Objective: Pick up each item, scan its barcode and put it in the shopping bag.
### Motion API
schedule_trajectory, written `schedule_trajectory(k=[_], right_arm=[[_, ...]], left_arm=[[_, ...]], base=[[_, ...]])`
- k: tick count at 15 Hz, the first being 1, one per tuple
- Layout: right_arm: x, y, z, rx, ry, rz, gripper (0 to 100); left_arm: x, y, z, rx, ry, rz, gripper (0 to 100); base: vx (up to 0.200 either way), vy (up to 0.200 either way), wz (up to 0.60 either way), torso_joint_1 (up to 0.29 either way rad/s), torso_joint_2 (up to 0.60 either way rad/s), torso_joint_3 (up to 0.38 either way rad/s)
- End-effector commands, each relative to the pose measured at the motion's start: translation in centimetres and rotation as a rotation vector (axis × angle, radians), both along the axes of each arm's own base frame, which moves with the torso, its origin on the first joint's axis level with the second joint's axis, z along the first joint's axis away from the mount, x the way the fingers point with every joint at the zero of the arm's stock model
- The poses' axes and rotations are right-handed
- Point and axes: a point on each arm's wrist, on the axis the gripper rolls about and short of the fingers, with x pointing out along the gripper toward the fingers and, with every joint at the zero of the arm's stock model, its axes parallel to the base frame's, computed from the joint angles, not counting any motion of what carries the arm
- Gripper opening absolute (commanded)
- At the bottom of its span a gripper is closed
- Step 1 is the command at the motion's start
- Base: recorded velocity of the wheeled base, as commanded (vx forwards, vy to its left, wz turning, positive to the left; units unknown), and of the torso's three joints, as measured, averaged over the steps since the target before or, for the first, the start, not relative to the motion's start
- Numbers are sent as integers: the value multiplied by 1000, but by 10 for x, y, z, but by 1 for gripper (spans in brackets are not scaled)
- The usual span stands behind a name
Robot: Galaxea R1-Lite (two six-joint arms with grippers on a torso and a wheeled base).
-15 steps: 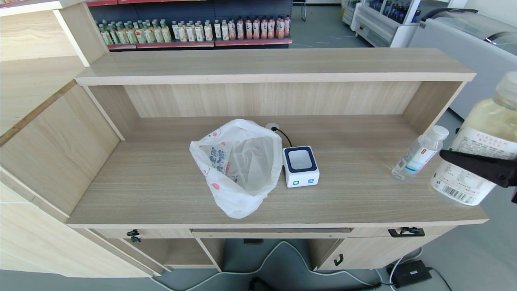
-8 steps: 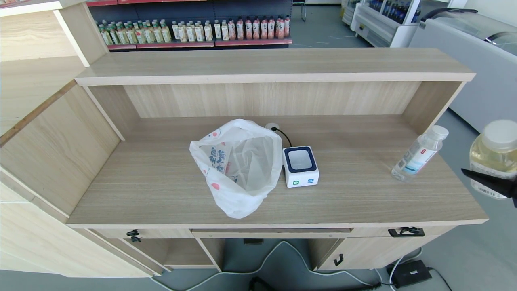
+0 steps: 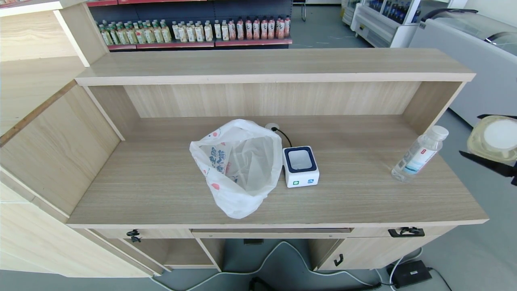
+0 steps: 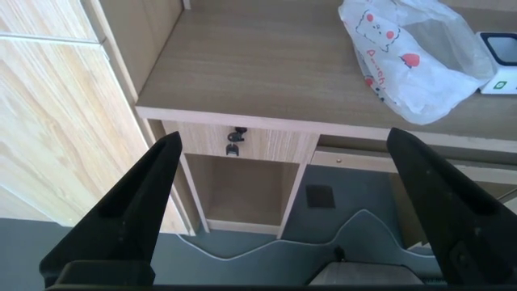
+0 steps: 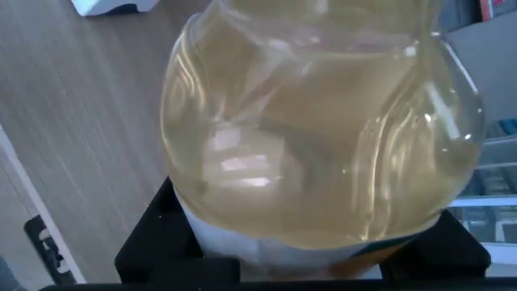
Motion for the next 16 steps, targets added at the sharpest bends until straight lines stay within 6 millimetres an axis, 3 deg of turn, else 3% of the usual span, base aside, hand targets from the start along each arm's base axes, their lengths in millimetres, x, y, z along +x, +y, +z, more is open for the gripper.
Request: schedule_trajectory(k=[1, 4, 6, 8, 11, 16], right_arm=[[18, -6, -1, -30, -47, 6, 0], [50, 4, -10, -67, -139, 87, 0], [73, 18, -26, -76, -187, 161, 0], [83, 26, -44, -72, -184, 198, 0], [91, 26, -79, -103, -141, 212, 0], [97, 25, -99, -164, -141, 269, 0]], left_arm=[[0, 0, 0, 0, -1, 1, 100], [0, 0, 0, 0, -1, 1, 100], [0, 0, 0, 0, -1, 1, 100], [0, 0, 0, 0, -1, 1, 100], [0, 0, 0, 0, -1, 1, 100], [0, 0, 0, 0, -1, 1, 100]], base=[[0, 0, 600, 2, 2, 2], [0, 0, 600, 6, 2, 1], [0, 0, 600, -2, 2, 2], [0, 0, 600, 7, 2, 2], [0, 0, 0, 0, 0, 0], [0, 0, 0, 0, 0, 0]])
